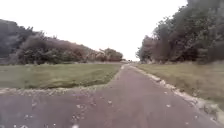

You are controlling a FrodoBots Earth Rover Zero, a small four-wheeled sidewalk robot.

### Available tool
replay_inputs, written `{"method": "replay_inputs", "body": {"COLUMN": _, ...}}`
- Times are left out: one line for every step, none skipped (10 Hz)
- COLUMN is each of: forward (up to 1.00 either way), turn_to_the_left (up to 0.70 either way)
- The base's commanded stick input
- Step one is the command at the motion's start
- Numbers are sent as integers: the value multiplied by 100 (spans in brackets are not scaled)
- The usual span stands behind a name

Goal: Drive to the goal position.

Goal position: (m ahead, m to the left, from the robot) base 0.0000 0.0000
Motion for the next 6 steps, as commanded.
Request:
{"method": "replay_inputs", "body": {"forward": 0, "turn_to_the_left": -57}}
{"method": "replay_inputs", "body": {"forward": 0, "turn_to_the_left": -37}}
{"method": "replay_inputs", "body": {"forward": 0, "turn_to_the_left": -18}}
{"method": "replay_inputs", "body": {"forward": 0, "turn_to_the_left": 0}}
{"method": "replay_inputs", "body": {"forward": 0, "turn_to_the_left": 0}}
{"method": "replay_inputs", "body": {"forward": 12, "turn_to_the_left": 2}}
